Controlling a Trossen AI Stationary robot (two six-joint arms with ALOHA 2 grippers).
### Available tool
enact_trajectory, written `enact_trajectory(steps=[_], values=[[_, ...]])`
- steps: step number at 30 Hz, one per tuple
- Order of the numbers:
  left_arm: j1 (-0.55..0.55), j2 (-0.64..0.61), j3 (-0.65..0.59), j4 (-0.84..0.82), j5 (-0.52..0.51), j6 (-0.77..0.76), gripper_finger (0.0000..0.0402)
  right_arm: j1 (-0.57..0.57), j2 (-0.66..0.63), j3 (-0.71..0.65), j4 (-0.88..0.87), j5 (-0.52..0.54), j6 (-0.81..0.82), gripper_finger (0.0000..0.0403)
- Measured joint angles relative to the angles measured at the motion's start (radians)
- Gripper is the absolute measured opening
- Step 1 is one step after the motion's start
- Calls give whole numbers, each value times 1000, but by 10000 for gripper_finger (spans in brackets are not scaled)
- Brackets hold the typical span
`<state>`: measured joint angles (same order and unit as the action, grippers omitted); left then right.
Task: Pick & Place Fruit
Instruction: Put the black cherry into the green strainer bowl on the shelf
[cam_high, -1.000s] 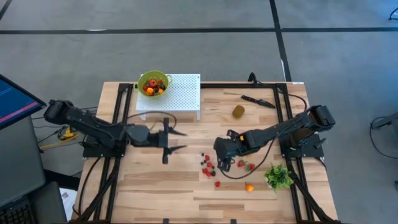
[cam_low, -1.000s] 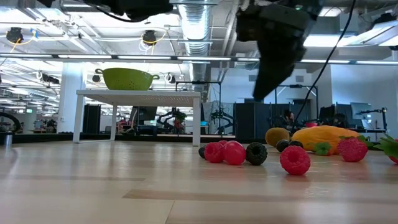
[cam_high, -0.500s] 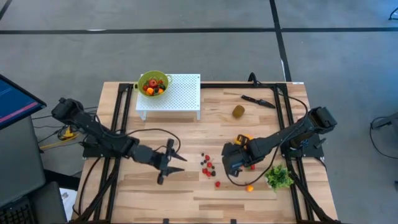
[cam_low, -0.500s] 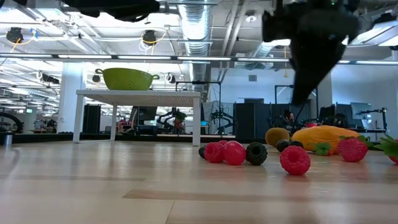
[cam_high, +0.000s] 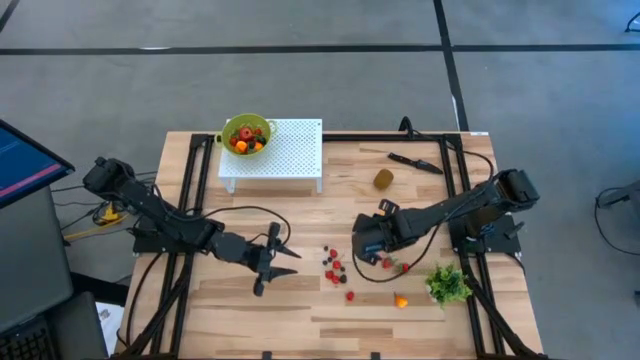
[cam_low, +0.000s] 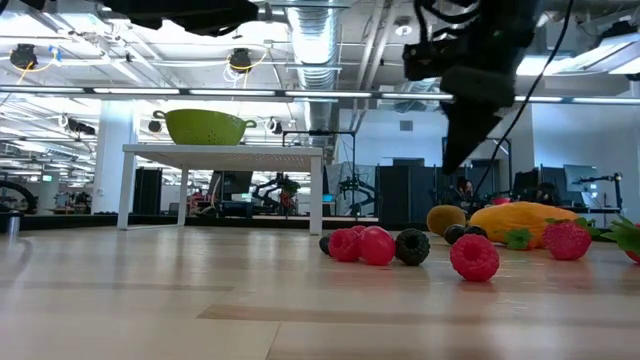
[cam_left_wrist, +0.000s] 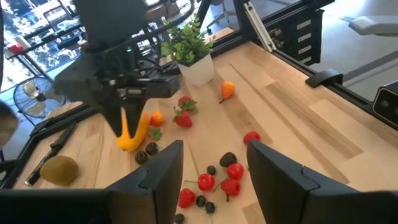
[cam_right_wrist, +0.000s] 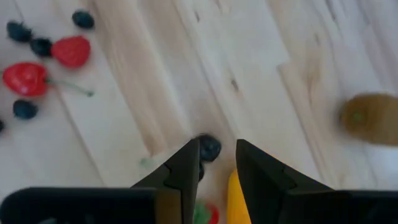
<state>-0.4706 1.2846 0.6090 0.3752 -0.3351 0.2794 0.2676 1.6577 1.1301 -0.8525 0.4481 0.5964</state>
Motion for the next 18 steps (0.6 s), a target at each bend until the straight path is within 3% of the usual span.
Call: enact_trajectory(steps=[6,12,18], values=[[0,0,0,0,0,0,170,-57,1,0,32,-1,-76,100],[0,0,0,0,0,-26,166,-59,1,-52,27,-16,-17,103],[0,0,0,0,0,-27,163,-68,2,-156,121,-35,22,141]])
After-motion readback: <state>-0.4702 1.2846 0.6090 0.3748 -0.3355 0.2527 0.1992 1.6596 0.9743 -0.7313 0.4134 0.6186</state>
